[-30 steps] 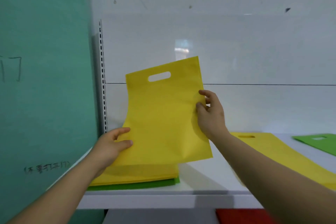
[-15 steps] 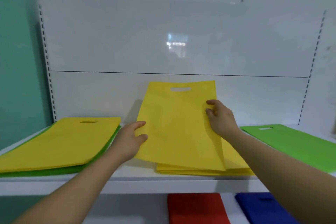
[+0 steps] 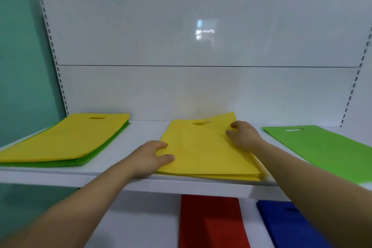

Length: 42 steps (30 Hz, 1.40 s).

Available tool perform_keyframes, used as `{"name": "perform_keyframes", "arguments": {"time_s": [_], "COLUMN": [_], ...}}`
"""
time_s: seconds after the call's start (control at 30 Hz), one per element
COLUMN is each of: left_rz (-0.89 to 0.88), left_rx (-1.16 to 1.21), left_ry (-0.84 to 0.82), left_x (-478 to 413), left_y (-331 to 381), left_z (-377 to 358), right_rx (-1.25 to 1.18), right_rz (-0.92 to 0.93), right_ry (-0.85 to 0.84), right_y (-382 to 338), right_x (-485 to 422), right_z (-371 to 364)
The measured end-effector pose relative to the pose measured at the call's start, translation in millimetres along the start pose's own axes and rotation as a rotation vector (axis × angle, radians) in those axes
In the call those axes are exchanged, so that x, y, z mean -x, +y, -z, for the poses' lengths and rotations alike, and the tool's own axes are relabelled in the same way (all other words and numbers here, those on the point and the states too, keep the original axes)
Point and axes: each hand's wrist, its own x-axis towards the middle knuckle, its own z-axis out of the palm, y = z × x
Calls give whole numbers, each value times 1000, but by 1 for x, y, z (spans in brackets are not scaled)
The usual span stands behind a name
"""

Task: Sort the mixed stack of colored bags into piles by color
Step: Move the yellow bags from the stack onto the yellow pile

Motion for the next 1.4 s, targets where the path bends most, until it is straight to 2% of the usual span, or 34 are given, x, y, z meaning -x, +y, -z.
{"name": "perform_keyframes", "arguments": {"time_s": [0.2, 0.3, 0.4, 0.73, 1.07, 1.4], "left_rz": [-67, -76, -75, -41, 79, 156], "left_rx": [-117, -124, -126, -173, -295, -314], "left_ry": [-162, -145, -138, -128, 7, 86], "left_x": [10, 11, 11, 9, 10, 29], "left_y": [5, 6, 5, 15, -38, -161], "left_z": [-2, -5, -6, 8, 73, 163], "right_rx": [77, 69, 183, 207, 158, 113], "right_rz": [-69, -56, -29, 30, 176, 256], "right_ry": [-152, -202, -226, -210, -212, -248], "right_y": [8, 9, 12, -3, -96, -244], "right_x": [0, 2, 4, -3, -7, 8], "right_z": [1, 2, 2, 9, -17, -110]}}
